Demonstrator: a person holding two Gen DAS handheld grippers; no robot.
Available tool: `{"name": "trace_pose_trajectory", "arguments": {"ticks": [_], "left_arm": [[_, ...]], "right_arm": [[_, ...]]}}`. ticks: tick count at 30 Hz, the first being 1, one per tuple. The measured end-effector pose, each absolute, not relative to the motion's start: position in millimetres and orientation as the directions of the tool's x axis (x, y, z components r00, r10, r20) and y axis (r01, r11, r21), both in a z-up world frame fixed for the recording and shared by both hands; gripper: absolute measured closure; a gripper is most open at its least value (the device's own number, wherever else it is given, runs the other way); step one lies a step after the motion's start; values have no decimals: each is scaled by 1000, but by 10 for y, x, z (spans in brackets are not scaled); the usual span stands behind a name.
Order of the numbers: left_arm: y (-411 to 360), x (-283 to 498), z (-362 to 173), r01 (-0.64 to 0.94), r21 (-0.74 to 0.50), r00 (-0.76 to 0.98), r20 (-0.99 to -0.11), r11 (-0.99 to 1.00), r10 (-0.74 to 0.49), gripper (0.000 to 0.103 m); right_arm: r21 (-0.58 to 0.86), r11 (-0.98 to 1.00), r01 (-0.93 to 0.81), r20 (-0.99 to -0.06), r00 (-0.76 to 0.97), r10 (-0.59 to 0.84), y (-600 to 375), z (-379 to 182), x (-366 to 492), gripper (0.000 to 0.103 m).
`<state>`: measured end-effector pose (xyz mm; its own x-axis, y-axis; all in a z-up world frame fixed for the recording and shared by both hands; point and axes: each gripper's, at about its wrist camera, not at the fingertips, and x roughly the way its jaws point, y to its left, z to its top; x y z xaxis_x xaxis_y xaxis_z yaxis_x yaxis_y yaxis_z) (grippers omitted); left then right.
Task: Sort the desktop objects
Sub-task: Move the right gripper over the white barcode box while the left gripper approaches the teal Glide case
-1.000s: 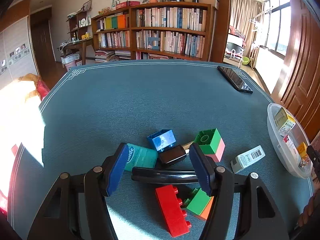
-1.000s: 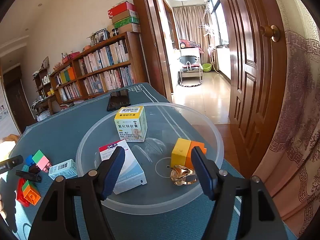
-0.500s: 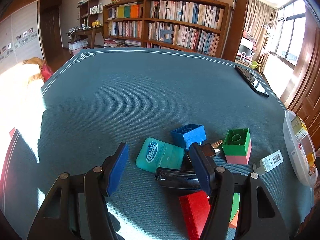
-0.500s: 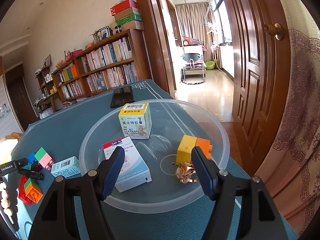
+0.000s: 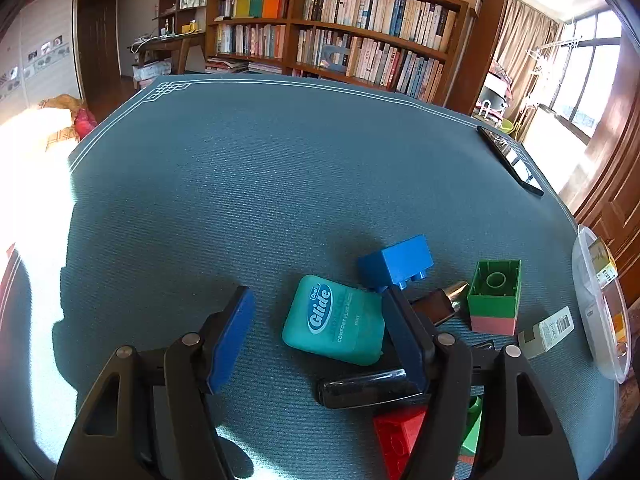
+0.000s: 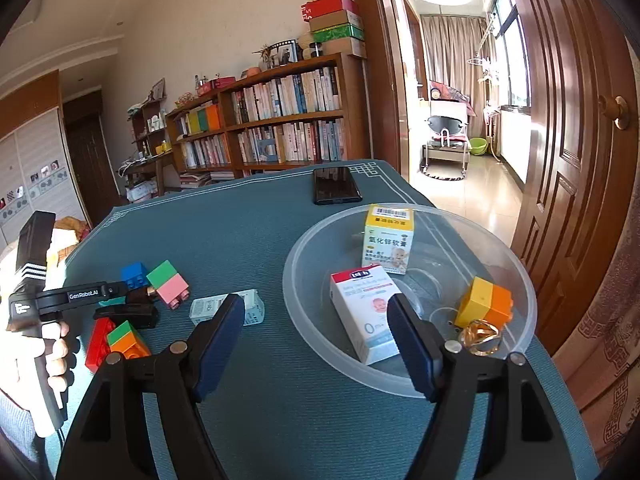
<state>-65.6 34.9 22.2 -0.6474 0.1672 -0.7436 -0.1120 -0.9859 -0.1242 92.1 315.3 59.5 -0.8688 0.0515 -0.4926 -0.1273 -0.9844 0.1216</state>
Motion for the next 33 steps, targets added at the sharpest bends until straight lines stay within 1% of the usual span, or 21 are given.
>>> {"name": "trace_pose_trajectory", "arguments": {"ticks": [1,3,5,9,12,19,24,30,33], "left_arm": [[354,-668,225,-124,-117,-644,-746,-985,170,33],[348,-671,230,-146,-98,-638,-752,-984,169,30],[343,-677,229,-163,-77,-636,-754,-984,165,24],[318,-666,190,-197,-84,-650,-735,-977,194,22],[287,-677,135,-195,-117,-653,-725,-974,219,20],[273,-676,134,-193,-110,-656,-724,-975,212,20],[278,-660,129,-189,-106,-661,-722,-976,206,20],[261,-650,121,-193,-116,-659,-720,-974,216,20],[274,-650,122,-190,-109,-661,-721,-976,209,20]], "right_arm": [[127,-987,-97,-495,-868,22,3064,610,900,25],[138,-989,-50,-503,-864,-26,2921,619,864,25],[152,-988,-18,-516,-854,-64,2807,601,803,25],[198,-980,9,-549,-828,-118,2675,500,638,25],[235,-972,16,-576,-803,-153,2616,395,536,25],[229,-973,-30,-629,-767,-124,2591,160,383,25],[187,-980,-64,-659,-748,-77,2626,110,248,26],[171,-980,-106,-704,-708,-46,2637,41,52,26],[184,-978,-101,-698,-714,-58,2655,50,29,26]]}}
